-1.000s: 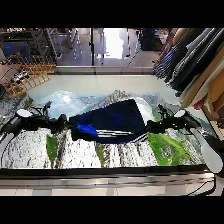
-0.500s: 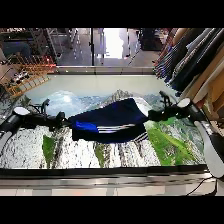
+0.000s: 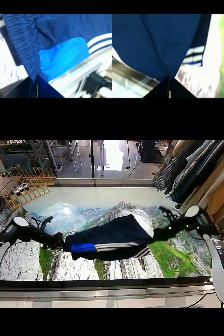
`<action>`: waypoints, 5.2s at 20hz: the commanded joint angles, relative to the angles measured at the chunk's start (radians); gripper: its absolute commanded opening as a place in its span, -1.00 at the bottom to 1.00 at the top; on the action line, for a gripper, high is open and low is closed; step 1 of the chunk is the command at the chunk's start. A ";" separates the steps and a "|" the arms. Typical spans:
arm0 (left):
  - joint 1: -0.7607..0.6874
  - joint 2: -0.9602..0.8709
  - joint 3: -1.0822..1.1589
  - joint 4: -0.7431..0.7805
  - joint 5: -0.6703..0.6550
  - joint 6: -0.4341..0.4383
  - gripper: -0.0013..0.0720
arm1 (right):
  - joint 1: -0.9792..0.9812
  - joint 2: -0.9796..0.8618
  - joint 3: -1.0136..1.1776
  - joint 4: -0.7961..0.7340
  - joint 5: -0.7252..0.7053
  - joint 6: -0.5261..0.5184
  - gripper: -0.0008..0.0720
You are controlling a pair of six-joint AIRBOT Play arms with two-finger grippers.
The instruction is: Fold the clothes and pants, and hang the long-sleeved shirts on hangers.
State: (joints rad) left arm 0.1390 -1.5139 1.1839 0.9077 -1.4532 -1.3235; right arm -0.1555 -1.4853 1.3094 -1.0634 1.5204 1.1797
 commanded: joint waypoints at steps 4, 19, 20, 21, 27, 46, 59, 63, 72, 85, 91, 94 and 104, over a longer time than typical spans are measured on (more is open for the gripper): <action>-0.021 0.001 -0.020 0.028 -0.095 0.007 0.70 | -0.003 0.006 -0.201 -0.052 -0.020 -0.107 0.14; -0.074 0.010 0.125 -0.117 0.066 0.183 -0.93 | -0.136 -0.340 -0.055 0.343 -0.341 -0.203 0.46; -0.098 0.007 0.125 -0.112 0.106 0.219 -0.93 | -0.114 -0.359 -0.046 0.359 -0.314 -0.230 0.43; -0.124 0.001 0.125 -0.102 0.158 0.233 -0.93 | -0.085 -0.373 -0.044 0.373 -0.309 -0.247 0.43; -0.235 -0.116 0.125 -0.070 0.213 0.218 -0.93 | 0.014 -0.364 0.056 0.272 -0.206 -0.148 -0.95; -0.151 0.095 0.128 -0.061 0.029 0.066 -0.93 | 0.874 -0.177 0.256 -0.124 -0.566 0.271 -0.96; -0.002 0.255 0.127 -0.063 -0.033 0.063 -0.93 | 0.561 -0.182 0.533 -0.164 -0.109 0.358 0.53; -0.002 0.255 0.127 -0.063 -0.033 0.064 -0.92 | 0.461 -0.183 0.240 0.032 -0.129 0.322 0.83; -0.002 0.255 0.127 -0.062 -0.033 0.067 -0.93 | 0.555 -0.297 0.108 0.197 -0.329 0.191 0.57; -0.002 0.254 0.124 -0.063 -0.032 0.067 -0.92 | 0.781 -0.344 0.543 0.191 -1.020 0.030 0.71; -0.081 0.249 0.029 -0.063 0.071 0.068 -0.93 | 0.595 -0.354 0.543 0.096 -0.586 0.215 0.59; -0.171 0.203 -0.016 -0.062 0.179 0.086 -0.93 | 0.488 -0.354 0.537 0.097 -0.331 0.215 0.59; -0.137 0.263 -0.018 0.177 0.217 0.019 -0.93 | 0.578 -0.359 0.376 0.116 -0.188 0.243 0.80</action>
State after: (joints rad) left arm -0.0265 -1.3018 1.1667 1.0142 -1.2446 -1.2839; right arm 0.3759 -1.8412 1.7351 -0.9352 1.3502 1.4155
